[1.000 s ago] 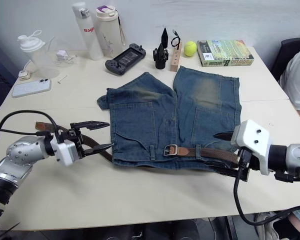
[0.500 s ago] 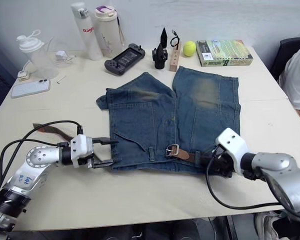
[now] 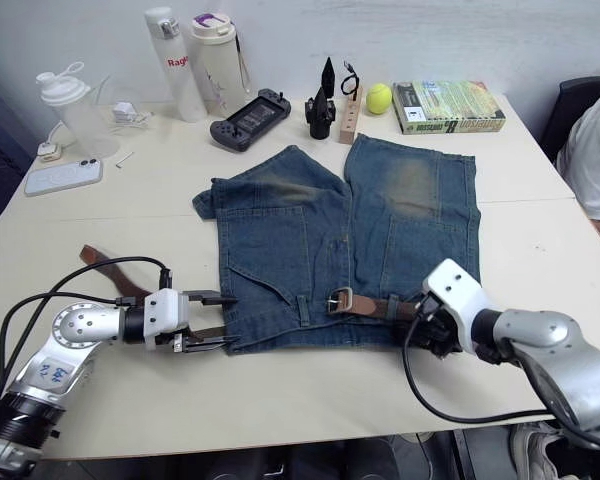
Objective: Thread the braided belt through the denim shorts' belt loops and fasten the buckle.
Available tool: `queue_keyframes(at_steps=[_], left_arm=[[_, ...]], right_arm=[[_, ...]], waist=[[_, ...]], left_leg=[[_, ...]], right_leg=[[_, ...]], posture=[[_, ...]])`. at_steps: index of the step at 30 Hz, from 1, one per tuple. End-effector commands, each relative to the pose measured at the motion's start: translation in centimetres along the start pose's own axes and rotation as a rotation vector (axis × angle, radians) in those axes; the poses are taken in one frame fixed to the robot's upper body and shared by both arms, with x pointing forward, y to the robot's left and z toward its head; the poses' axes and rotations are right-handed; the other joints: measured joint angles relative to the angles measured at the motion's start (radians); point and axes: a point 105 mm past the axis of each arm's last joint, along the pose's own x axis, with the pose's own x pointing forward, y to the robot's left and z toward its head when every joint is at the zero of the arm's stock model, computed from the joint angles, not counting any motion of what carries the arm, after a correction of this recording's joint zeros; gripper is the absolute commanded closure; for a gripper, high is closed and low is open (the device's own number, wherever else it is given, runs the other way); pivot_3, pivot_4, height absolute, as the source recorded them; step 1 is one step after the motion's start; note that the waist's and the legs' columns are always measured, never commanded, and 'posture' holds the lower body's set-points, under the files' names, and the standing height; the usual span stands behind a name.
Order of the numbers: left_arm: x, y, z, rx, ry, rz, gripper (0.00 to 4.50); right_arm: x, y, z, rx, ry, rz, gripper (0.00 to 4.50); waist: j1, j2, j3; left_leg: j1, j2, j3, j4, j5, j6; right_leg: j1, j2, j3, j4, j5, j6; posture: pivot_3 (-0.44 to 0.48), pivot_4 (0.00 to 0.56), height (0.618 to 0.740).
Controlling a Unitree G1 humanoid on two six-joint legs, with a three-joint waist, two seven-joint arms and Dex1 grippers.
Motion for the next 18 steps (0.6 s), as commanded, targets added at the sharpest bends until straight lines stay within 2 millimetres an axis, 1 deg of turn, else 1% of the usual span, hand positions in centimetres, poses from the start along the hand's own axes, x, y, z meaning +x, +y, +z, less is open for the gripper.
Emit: queue_keyframes(at_steps=[1, 4, 6, 7, 9, 11, 13, 16, 18], left_arm=[[0.0, 3.3, 2.1, -0.11, -0.101, 0.076, 1.06], [0.3, 4.7, 3.1, -0.165, -0.144, 0.064, 1.06], [1.0, 5.5, 3.0, -0.183, -0.132, 0.043, 1.06], [1.2, 5.6, 3.0, -0.186, -0.128, 0.02, 1.06], [1.3, 6.1, 3.1, -0.184, -0.127, 0.008, 1.06], [1.4, 7.0, 3.3, -0.172, -0.123, 0.026, 1.06], [1.6, 7.5, 3.2, -0.166, -0.12, 0.026, 1.06], [2.0, 7.9, 3.4, -0.151, -0.122, 0.015, 1.06], [2.2, 8.1, 3.4, -0.145, -0.123, 0.015, 1.06]], right_arm=[[0.1, -2.8, 3.2, 0.048, -0.124, -0.113, 0.07], [1.0, -3.7, 3.8, 0.079, -0.134, -0.134, 0.07], [1.9, -4.3, 4.1, 0.104, -0.128, -0.115, 0.07], [2.1, -4.3, 4.1, 0.114, -0.119, -0.094, 0.07], [1.4, -3.2, 3.6, 0.055, -0.061, 0.011, 0.07], [0.3, -2.5, 3.4, 0.054, -0.025, 0.089, 0.07], [-0.8, -1.7, 3.2, 0.032, 0.01, 0.174, 0.07], [-3.3, -0.7, 4.3, -0.015, 0.002, 0.288, 0.07], [-3.7, -0.8, 4.8, -0.056, -0.007, 0.29, 0.07]], waist=[[0.001, 0.0, 0.0], [0.0, 0.0, 0.0], [-0.001, 0.0, 0.0], [-0.002, 0.0, 0.0], [-0.003, 0.0, 0.0], [0.0, 0.0, 0.0], [0.001, 0.0, 0.0], [0.001, 0.0, 0.0], [0.001, 0.0, 0.0]], left_leg=[[0.0, 0.0, 0.0, 0.001, 0.0, 0.0], [-0.001, 0.0, 0.0, 0.0, 0.0, 0.0], [-0.001, 0.0, 0.0, 0.0, 0.0, 0.0], [-0.001, 0.0, 0.001, 0.0, 0.0, 0.0], [-0.002, -0.001, 0.003, 0.0, 0.0, 0.001], [-0.002, -0.001, 0.003, 0.0, 0.001, 0.001], [-0.003, -0.001, 0.003, 0.0, 0.001, 0.002], [-0.003, -0.001, 0.003, 0.0, 0.001, 0.002], [-0.003, 0.0, 0.003, 0.0, 0.001, 0.002]], right_leg=[[0.0, 0.0, -0.001, 0.001, 0.0, 0.0], [-0.001, 0.001, -0.002, 0.001, 0.0, 0.0], [-0.001, 0.002, -0.003, 0.001, 0.0, 0.0], [-0.001, 0.002, -0.005, 0.001, 0.0, 0.0], [-0.002, 0.002, -0.005, 0.001, 0.0, 0.0], [-0.003, 0.002, -0.005, 0.001, 0.0, 0.0], [-0.003, 0.002, -0.005, 0.001, 0.0, 0.0], [-0.003, 0.002, -0.005, 0.001, 0.0, 0.0], [-0.003, 0.002, -0.005, 0.001, 0.0, 0.0]], posture=[[0.0, 0.15, 0.724], [0.0, 0.15, 0.724], [0.0, 0.15, 0.724], [0.0, 0.15, 0.724], [0.0, 0.15, 0.724], [0.0, 0.15, 0.724], [0.0, 0.15, 0.724], [0.0, 0.15, 0.724], [0.0, 0.15, 0.724]])
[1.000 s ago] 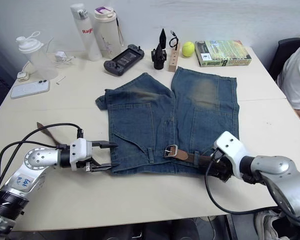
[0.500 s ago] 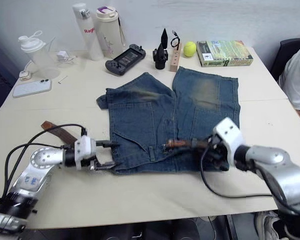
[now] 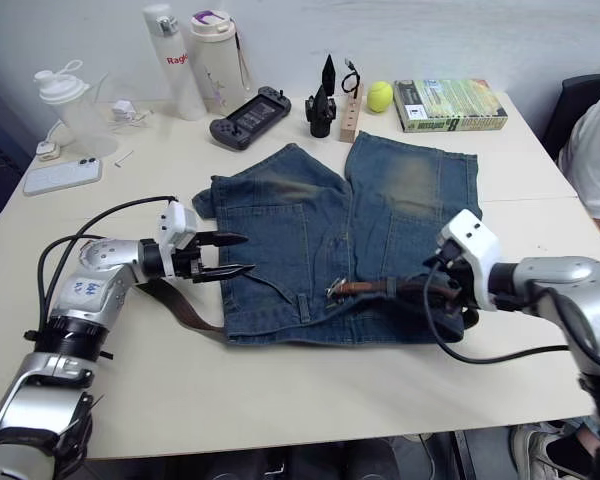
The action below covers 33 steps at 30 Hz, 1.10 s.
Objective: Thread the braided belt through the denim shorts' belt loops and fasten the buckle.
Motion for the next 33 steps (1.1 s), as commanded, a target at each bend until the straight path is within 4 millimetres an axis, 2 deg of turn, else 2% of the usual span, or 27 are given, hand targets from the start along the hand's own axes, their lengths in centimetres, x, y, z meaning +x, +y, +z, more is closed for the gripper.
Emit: queue_keyframes(at_steps=[1, 5, 8, 12, 14, 18, 19, 20, 21, 22, 25, 26, 27, 30, 33], left_arm=[[0.4, 0.5, 0.8, 0.039, -0.015, -0.006, 1.06], [1.5, 0.9, 0.4, 0.029, 0.0, 0.0, 1.06], [2.4, 1.3, -0.4, 0.007, 0.043, 0.018, 1.06], [3.3, 1.7, -1.5, 0.004, 0.105, 0.03, 1.06], [3.5, 1.8, -2.1, -0.007, 0.127, 0.03, 1.06], [3.8, 1.6, -3.0, -0.001, 0.183, 0.011, 1.06], [3.8, 1.5, -3.0, -0.001, 0.184, 0.004, 1.61], [3.8, 1.4, -3.1, -0.009, 0.188, -0.006, 1.78], [3.8, 1.3, -3.3, -0.006, 0.198, -0.01, 2.19], [3.7, 1.2, -3.5, -0.008, 0.205, -0.01, 2.69], [3.6, 1.1, -4.0, -0.005, 0.231, -0.012, 4.08], [3.6, 1.1, -4.2, 0.002, 0.243, -0.01, 4.43], [3.6, 1.2, -4.4, 0.009, 0.252, -0.005, 4.5], [3.6, 1.8, -4.7, 0.037, 0.279, 0.036, 4.5], [3.6, 3.0, -4.7, 0.076, 0.308, 0.105, 4.5]], right_arm=[[-1.6, 0.1, 2.7, -0.096, -0.079, -0.004, 0.07], [-0.3, -2.6, 5.0, -0.034, -0.172, -0.132, 0.07], [1.3, -4.9, 4.7, 0.01, -0.155, -0.234, 0.07], [3.9, -7.7, 1.9, 0.052, -0.057, -0.357, 0.07], [4.7, -8.5, 0.7, 0.071, -0.021, -0.383, 0.07], [6.0, -8.6, -2.3, 0.141, 0.072, -0.358, 0.07], [6.2, -8.4, -2.8, 0.151, 0.087, -0.342, 0.0], [6.2, -8.3, -3.2, 0.152, 0.106, -0.338, 0.0], [6.3, -8.3, -3.5, 0.154, 0.115, -0.331, 0.54], [6.4, -8.4, -3.6, 0.153, 0.117, -0.337, 0.84], [7.0, -8.7, -3.5, 0.149, 0.113, -0.35, 2.26], [7.3, -8.9, -3.5, 0.143, 0.111, -0.36, 2.61], [7.6, -9.1, -3.4, 0.143, 0.101, -0.369, 3.2], [8.4, -10.0, -2.8, 0.122, 0.072, -0.413, 4.42], [9.2, -10.8, -2.1, 0.106, 0.034, -0.453, 4.48]], waist=[[-0.001, 0.0, 0.0], [-0.007, -0.001, 0.0], [-0.002, -0.001, 0.0], [0.003, -0.001, 0.0], [0.003, -0.001, 0.0], [-0.004, -0.001, 0.0], [-0.004, -0.001, 0.0], [-0.003, -0.001, 0.0], [-0.003, -0.001, 0.0], [-0.003, -0.002, -0.001], [-0.004, -0.004, -0.002], [-0.005, -0.006, -0.003], [-0.005, -0.006, -0.003], [-0.007, -0.009, -0.005], [-0.009, -0.011, -0.007]], left_leg=[[0.0, 0.0, 0.0, 0.0, 0.0, 0.0], [0.001, 0.0, 0.0, 0.0, 0.0, 0.0], [0.0, 0.0, 0.0, 0.001, 0.0, 0.0], [-0.002, -0.001, 0.0, 0.001, 0.0, 0.0], [-0.003, -0.002, 0.0, 0.001, 0.001, 0.001], [-0.003, -0.001, 0.001, 0.001, 0.001, 0.001], [-0.002, -0.001, 0.0, 0.001, 0.001, 0.001], [-0.002, -0.001, 0.0, 0.001, 0.001, 0.001], [-0.002, -0.001, 0.0, 0.001, 0.001, 0.001], [-0.002, -0.001, 0.0, 0.001, 0.001, 0.001], [-0.001, -0.001, 0.0, 0.001, 0.001, 0.001], [0.0, -0.001, 0.0, 0.001, 0.001, 0.001], [0.001, -0.001, 0.0, 0.002, 0.001, 0.001], [0.003, -0.001, 0.0, 0.002, 0.001, 0.001], [0.005, -0.001, -0.001, 0.003, 0.001, 0.001]], right_leg=[[0.0, 0.0, 0.0, 0.0, 0.0, 0.0], [0.0, 0.0, 0.0, 0.0, 0.0, 0.0], [-0.001, 0.0, 0.0, 0.001, 0.0, 0.0], [-0.002, 0.0, -0.001, 0.001, 0.0, 0.001], [-0.002, -0.001, -0.001, 0.0, 0.001, 0.001], [-0.003, 0.0, 0.0, 0.001, 0.001, 0.001], [-0.001, 0.0, 0.0, 0.001, 0.001, 0.001], [-0.001, 0.0, -0.001, 0.001, 0.001, 0.001], [-0.001, 0.0, 0.0, 0.001, 0.001, 0.001], [-0.001, 0.0, 0.0, 0.001, 0.001, 0.001], [0.0, 0.0, 0.0, 0.001, 0.001, 0.001], [0.0, 0.0, 0.0, 0.001, 0.001, 0.001], [0.002, 0.0, 0.0, 0.001, 0.001, 0.001], [0.004, 0.0, 0.0, 0.001, 0.001, 0.001], [0.007, -0.001, 0.0, 0.001, 0.001, 0.001]], posture=[[0.0, 0.15, 0.724], [0.0, 0.15, 0.724], [0.0, 0.15, 0.724], [0.0, 0.15, 0.724], [0.0, 0.15, 0.724], [0.0, 0.15, 0.724], [0.0, 0.15, 0.724], [0.0, 0.15, 0.724], [0.0, 0.15, 0.724], [0.0, 0.15, 0.724], [0.0, 0.15, 0.724], [0.0, 0.15, 0.724], [0.0, 0.15, 0.724], [0.0, 0.15, 0.724], [0.0, 0.15, 0.724]])
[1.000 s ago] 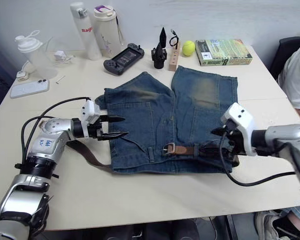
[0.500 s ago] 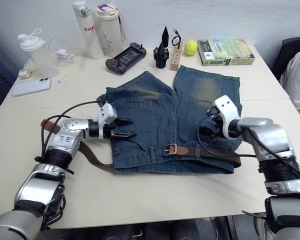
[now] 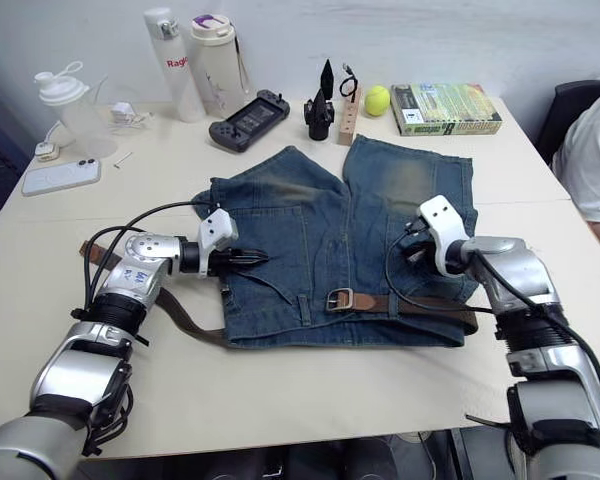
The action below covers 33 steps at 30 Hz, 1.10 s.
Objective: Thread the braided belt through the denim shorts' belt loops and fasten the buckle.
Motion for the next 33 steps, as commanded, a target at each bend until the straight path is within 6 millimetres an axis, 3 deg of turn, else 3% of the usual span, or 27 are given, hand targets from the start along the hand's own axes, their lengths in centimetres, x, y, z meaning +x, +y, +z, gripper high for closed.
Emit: queue_keyframes(at_steps=[1, 6, 12, 15, 16, 18, 20, 23, 26, 28, 30, 33], left_arm=[[0.2, 1.3, -1.1, 0.034, 0.086, 0.089, 4.5], [0.4, 2.6, -0.4, 0.067, 0.08, 0.171, 4.5], [-0.2, 2.9, -0.1, 0.092, 0.057, 0.182, 4.5], [-0.7, 3.2, 1.2, 0.067, -0.023, 0.197, 4.5], [-0.9, 3.2, 1.7, 0.061, -0.054, 0.202, 3.96], [-1.4, 3.4, 2.5, 0.07, -0.096, 0.217, 3.7], [-2.3, 3.6, 3.4, 0.083, -0.13, 0.228, 3.02], [-5.6, 3.3, 6.9, 0.081, -0.257, 0.261, 2.08], [-8.7, 2.2, 9.2, 0.036, -0.322, 0.311, 2.04], [-10.6, 1.8, 9.7, -0.037, -0.327, 0.376, 2.04], [-12.4, 1.8, 9.1, -0.12, -0.301, 0.47, 2.04], [-14.6, 1.4, 6.8, -0.236, -0.208, 0.602, 2.04]], right_arm=[[1.4, -1.3, -0.9, -0.016, 0.017, -0.108, 4.48], [2.4, -1.0, 0.1, -0.016, -0.018, -0.118, 4.48], [1.9, -0.3, 0.6, -0.027, -0.022, -0.091, 4.48], [1.5, -0.4, 1.8, 0.003, -0.085, -0.104, 4.48], [1.2, -0.4, 2.4, 0.017, -0.112, -0.108, 4.5], [0.6, -0.4, 3.6, -0.003, -0.167, -0.116, 4.5], [-0.4, 0.5, 5.1, 0.033, -0.235, -0.064, 3.85], [-3.9, 2.1, 8.3, 0.072, -0.373, 0.019, 2.91], [-6.9, 4.1, 9.9, 0.092, -0.467, 0.11, 1.64], [-8.5, 5.9, 10.4, 0.073, -0.504, 0.178, 0.59], [-9.5, 7.7, 10.1, -0.006, -0.516, 0.225, 0.14], [-10.0, 10.3, 9.0, -0.111, -0.505, 0.285, 0.14]], waist=[[-0.001, 0.0, 0.0], [-0.002, 0.0, 0.0], [-0.005, 0.0, 0.0], [-0.007, 0.0, 0.0], [-0.008, 0.0, 0.0], [-0.008, 0.0, 0.0], [-0.012, 0.0, 0.0], [-0.021, 0.005, 0.003], [-0.026, 0.007, 0.004], [-0.024, 0.007, 0.004], [-0.021, 0.007, 0.004], [-0.016, 0.007, 0.004]], left_leg=[[0.001, 0.0, -0.001, 0.0, 0.0, 0.0], [0.009, 0.0, -0.001, -0.001, -0.001, -0.002], [0.008, 0.0, -0.001, -0.002, -0.001, -0.002], [0.008, 0.0, -0.001, -0.002, -0.001, -0.002], [0.008, 0.0, -0.001, -0.002, -0.001, -0.002], [0.008, 0.0, -0.001, -0.003, -0.001, -0.002], [0.007, 0.0, -0.001, -0.002, -0.001, -0.002], [-0.009, 0.0, -0.001, -0.002, 0.0, -0.001], [-0.011, 0.001, -0.002, -0.003, 0.0, -0.001], [-0.009, 0.002, -0.003, -0.004, 0.0, -0.001], [-0.007, 0.002, -0.004, -0.004, 0.0, -0.002], [-0.006, 0.001, -0.004, -0.004, 0.0, -0.002]], right_leg=[[0.001, 0.0, 0.0, 0.0, 0.0, 0.0], [0.007, -0.001, 0.001, 0.0, 0.001, 0.0], [0.007, -0.001, 0.002, 0.0, 0.001, 0.0], [0.007, -0.001, 0.002, 0.0, 0.0, 0.0], [0.007, -0.001, 0.002, 0.0, 0.0, 0.0], [0.006, -0.001, 0.002, 0.0, 0.0, 0.0], [0.006, -0.001, 0.001, -0.001, 0.0, 0.0], [-0.01, -0.001, -0.001, 0.001, 0.001, 0.0], [-0.012, 0.001, 0.001, 0.001, 0.001, 0.0], [-0.011, 0.001, 0.003, 0.0, 0.0, 0.0], [-0.008, 0.0, 0.005, 0.0, 0.0, 0.0], [-0.006, 0.0, 0.007, -0.001, 0.0, 0.0]], posture=[[0.0, 0.15, 0.724], [0.0, 0.15, 0.724], [0.0, 0.15, 0.724], [0.0, 0.15, 0.724], [0.0, 0.15, 0.724], [0.0, 0.15, 0.724], [0.0, 0.15, 0.724], [0.0, 0.15, 0.724], [0.0, 0.15, 0.724], [0.0, 0.15, 0.724], [0.0, 0.15, 0.724], [0.0, 0.15, 0.724]])
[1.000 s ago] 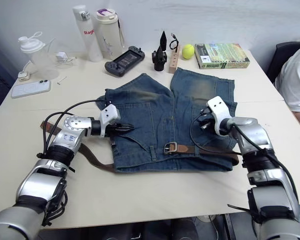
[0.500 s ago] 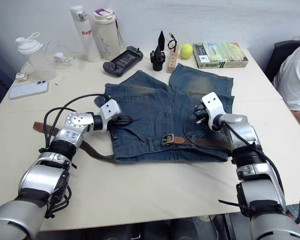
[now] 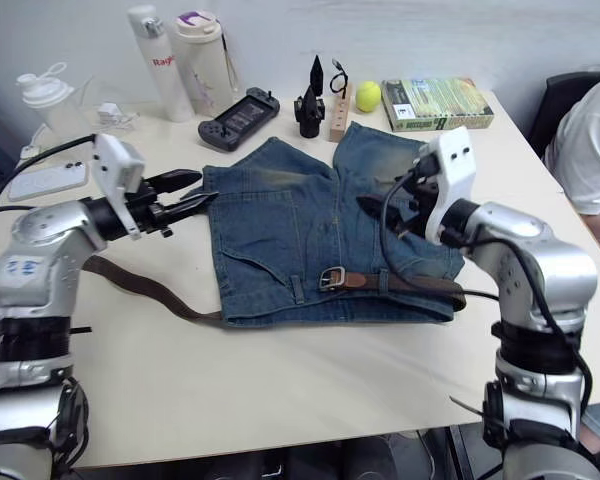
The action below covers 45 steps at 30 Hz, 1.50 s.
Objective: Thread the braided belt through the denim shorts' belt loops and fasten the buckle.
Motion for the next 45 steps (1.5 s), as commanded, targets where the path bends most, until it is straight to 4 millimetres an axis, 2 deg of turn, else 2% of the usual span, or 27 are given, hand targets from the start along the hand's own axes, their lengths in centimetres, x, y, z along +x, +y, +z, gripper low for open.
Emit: queue_keyframes(at_steps=[1, 6, 11, 15, 18, 22, 30, 33, 39, 42, 45], left_arm=[[-2.9, 1.0, -1.0, -0.073, 0.091, 0.171, 2.04], [-5.9, 2.0, -3.9, -0.278, 0.215, 0.406, 2.04], [-7.5, 2.3, -5.6, -0.45, 0.264, 0.576, 2.04], [-8.7, 2.7, -7.4, -0.601, 0.306, 0.796, 2.04], [-8.5, 2.4, -8.0, -0.644, 0.333, 0.839, 2.04], [-8.7, 2.6, -10.0, -0.674, 0.413, 0.896, 2.04], [-6.6, 3.4, -10.6, -0.673, 0.455, 0.819, 2.04], [-7.3, 3.2, -11.9, -0.71, 0.501, 0.843, 2.04], [-9.1, 2.0, -13.9, -0.788, 0.552, 0.902, 2.04], [-9.3, 1.6, -14.1, -0.8, 0.549, 0.908, 2.93], [-9.6, 1.6, -14.3, -0.805, 0.546, 0.916, 4.35]], right_arm=[[-0.6, 3.0, -0.1, -0.122, -0.005, 0.086, 0.14], [-0.7, 6.3, -2.3, -0.249, 0.039, 0.191, 0.14], [-1.6, 8.0, -3.7, -0.292, 0.058, 0.272, 0.14], [-1.5, 9.4, -4.3, -0.292, 0.06, 0.321, 0.14], [-1.0, 10.0, -4.3, -0.283, 0.047, 0.328, 0.14], [-0.5, 10.9, -4.0, -0.258, 0.019, 0.335, 0.14], [-1.6, 12.4, -4.8, -0.246, 0.032, 0.482, 0.14], [-1.5, 12.1, -5.0, -0.282, 0.048, 0.501, 0.14], [-1.2, 12.2, -4.0, -0.282, 0.004, 0.505, 0.14], [-1.0, 12.2, -3.6, -0.278, -0.015, 0.494, 0.0], [-0.6, 11.9, -3.3, -0.276, -0.033, 0.475, 0.0]], waist=[[0.0, 0.0, 0.0], [0.017, 0.0, 0.0], [0.029, -0.001, 0.0], [0.037, -0.003, 0.0], [0.04, -0.003, 0.0], [0.044, -0.004, 0.0], [0.047, -0.004, 0.0], [0.046, -0.004, 0.0], [0.044, -0.004, 0.0], [0.042, -0.004, 0.0], [0.043, -0.004, 0.0]], left_leg=[[0.0, 0.0, 0.0, 0.0, 0.0, 0.0], [0.0, 0.0, 0.001, 0.0, 0.0, -0.001], [0.0, -0.001, 0.001, 0.0, 0.0, -0.002], [0.0, -0.001, 0.001, 0.0, 0.0, -0.002], [0.0, 0.0, 0.001, 0.0, 0.0, -0.003], [0.0, 0.0, 0.001, 0.0, 0.0, -0.004], [0.001, -0.001, 0.002, 0.0, 0.0, -0.004], [0.002, -0.001, 0.002, 0.0, 0.0, -0.005], [0.003, 0.0, 0.003, -0.001, 0.0, -0.005], [0.003, 0.0, 0.003, -0.002, -0.001, -0.006], [0.003, 0.0, 0.003, -0.002, -0.001, -0.006]], right_leg=[[-0.001, 0.0, 0.001, 0.0, 0.0, 0.0], [-0.002, 0.0, 0.002, 0.0, 0.0, 0.0], [-0.001, 0.001, 0.003, 0.0, 0.0, 0.0], [-0.001, 0.001, 0.003, 0.0, 0.0, 0.0], [-0.001, 0.002, 0.002, 0.0, 0.0, 0.0], [-0.001, 0.002, 0.002, 0.0, 0.0, 0.0], [-0.002, 0.001, 0.0, 0.0, 0.0, 0.0], [-0.002, 0.001, 0.0, 0.001, 0.0, 0.0], [-0.001, 0.001, 0.0, 0.001, 0.0, 0.0], [-0.001, 0.001, 0.0, 0.0, 0.0, 0.0], [-0.001, 0.001, 0.0, 0.0, 0.0, 0.0]], posture=[[0.0, 0.15, 0.724], [0.0, 0.15, 0.724], [0.0, 0.15, 0.724], [0.0, 0.15, 0.724], [0.0, 0.15, 0.724], [0.0, 0.15, 0.724], [0.0, 0.15, 0.724], [0.0, 0.15, 0.724], [0.0, 0.15, 0.724], [0.0, 0.15, 0.724], [0.0, 0.15, 0.724]])
